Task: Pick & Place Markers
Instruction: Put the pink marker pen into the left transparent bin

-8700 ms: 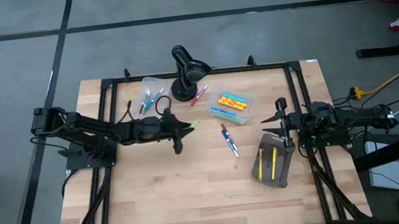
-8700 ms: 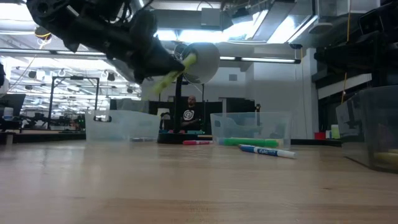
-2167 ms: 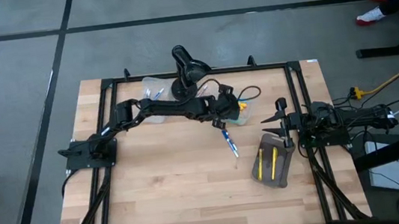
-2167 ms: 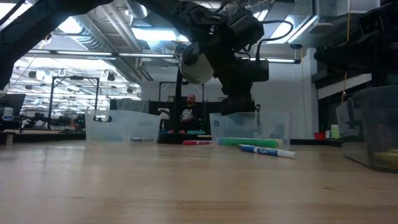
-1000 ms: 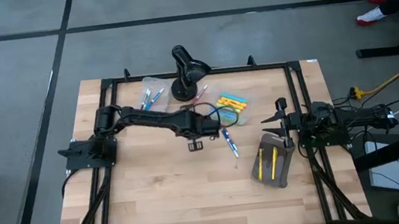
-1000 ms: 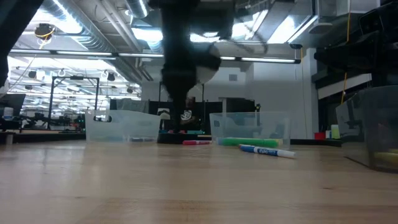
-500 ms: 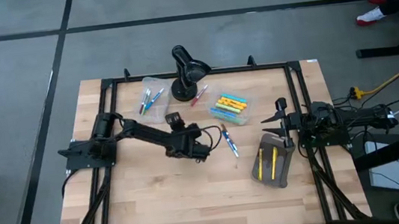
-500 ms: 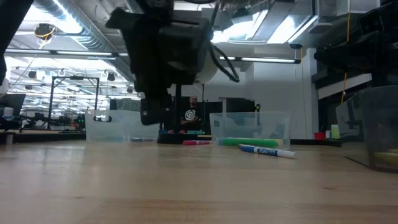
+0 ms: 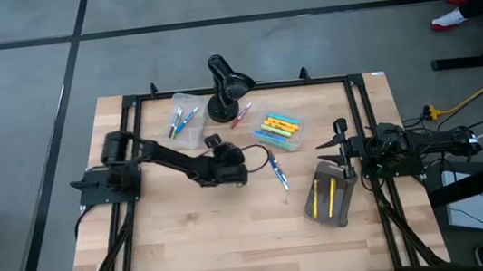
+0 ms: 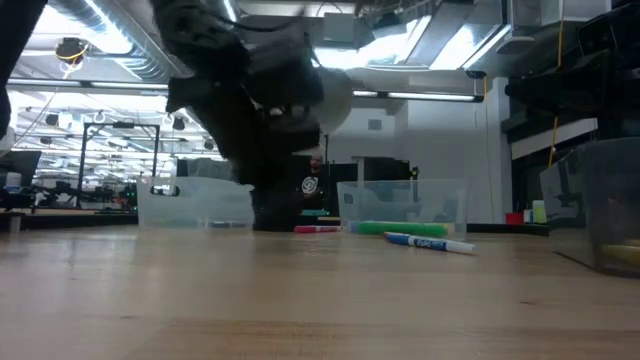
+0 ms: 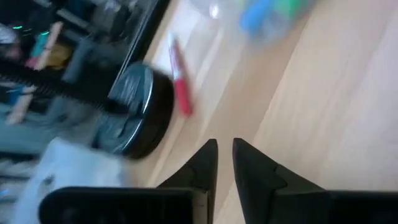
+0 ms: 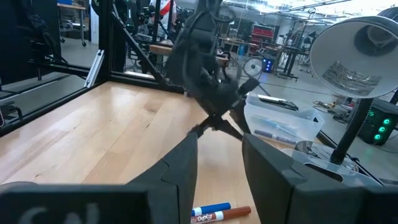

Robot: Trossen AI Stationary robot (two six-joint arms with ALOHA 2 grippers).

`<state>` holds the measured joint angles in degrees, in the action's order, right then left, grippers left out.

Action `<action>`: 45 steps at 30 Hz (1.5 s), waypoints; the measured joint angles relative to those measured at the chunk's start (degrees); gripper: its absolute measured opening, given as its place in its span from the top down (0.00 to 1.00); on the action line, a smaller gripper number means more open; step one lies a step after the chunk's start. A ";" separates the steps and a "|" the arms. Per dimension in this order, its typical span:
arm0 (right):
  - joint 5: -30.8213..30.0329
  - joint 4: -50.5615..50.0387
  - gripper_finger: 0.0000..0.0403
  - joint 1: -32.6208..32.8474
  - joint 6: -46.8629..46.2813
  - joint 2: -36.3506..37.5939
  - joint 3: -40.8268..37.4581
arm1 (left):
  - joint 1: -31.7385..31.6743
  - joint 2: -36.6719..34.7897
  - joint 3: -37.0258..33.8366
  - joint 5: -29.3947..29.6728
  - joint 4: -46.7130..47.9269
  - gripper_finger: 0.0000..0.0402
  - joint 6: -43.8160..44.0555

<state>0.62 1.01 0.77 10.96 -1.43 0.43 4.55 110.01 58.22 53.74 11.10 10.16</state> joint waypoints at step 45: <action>0.00 -0.02 0.69 -0.01 0.00 0.00 0.00 | -18.03 -0.88 -11.13 -28.22 -35.60 0.65 -4.80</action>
<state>0.62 0.99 0.76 10.96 -1.43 0.43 -13.47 109.12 47.09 25.52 -24.50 5.35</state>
